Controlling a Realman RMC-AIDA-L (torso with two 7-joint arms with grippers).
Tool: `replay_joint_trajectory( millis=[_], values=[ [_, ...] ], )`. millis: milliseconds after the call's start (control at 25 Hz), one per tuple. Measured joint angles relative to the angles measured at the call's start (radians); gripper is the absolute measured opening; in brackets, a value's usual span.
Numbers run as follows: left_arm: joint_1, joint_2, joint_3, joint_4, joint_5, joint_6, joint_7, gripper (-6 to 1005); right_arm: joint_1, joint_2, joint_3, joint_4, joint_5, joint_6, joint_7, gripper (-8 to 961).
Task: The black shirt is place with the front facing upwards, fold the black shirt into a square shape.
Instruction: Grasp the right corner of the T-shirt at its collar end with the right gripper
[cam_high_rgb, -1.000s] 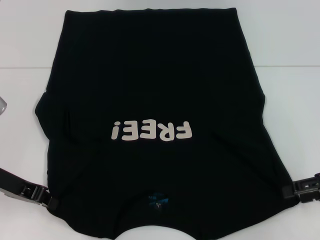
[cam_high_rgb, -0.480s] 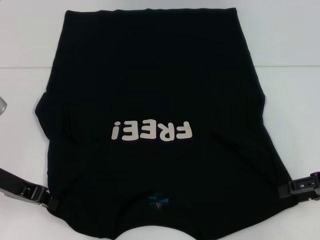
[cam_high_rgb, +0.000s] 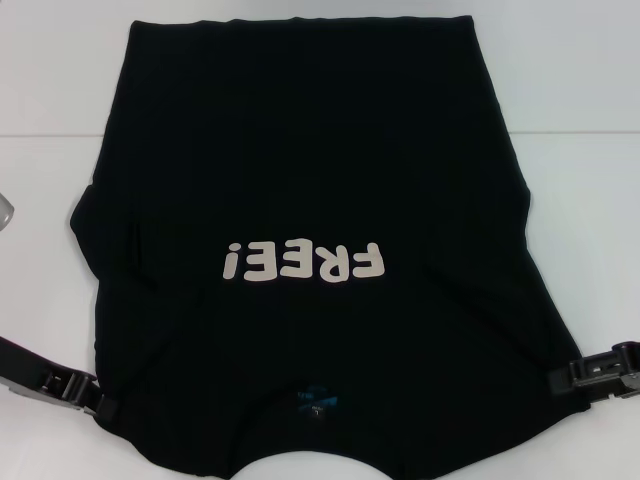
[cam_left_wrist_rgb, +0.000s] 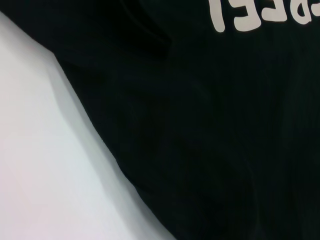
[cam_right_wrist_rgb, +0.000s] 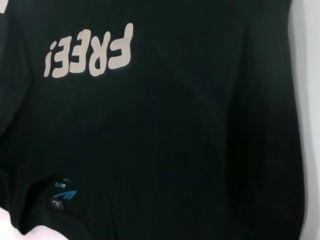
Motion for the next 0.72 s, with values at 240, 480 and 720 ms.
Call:
replay_joint_trajectory(
  millis=[240,480,720],
  values=[
    [0.000,0.000,0.000,0.000,0.000,0.001,0.000,34,0.002,0.003,-0.001,0.000,0.001,-0.003,0.000,855],
    [-0.002,0.000,0.000,0.000,0.000,0.002,0.000,34,0.013,0.013,-0.001,0.001,0.007,-0.005,0.000,855],
    [-0.003,0.000,0.000,0.000,0.000,0.004,-0.001,35,0.031,0.028,-0.001,0.003,0.008,-0.006,0.000,846]
  ],
)
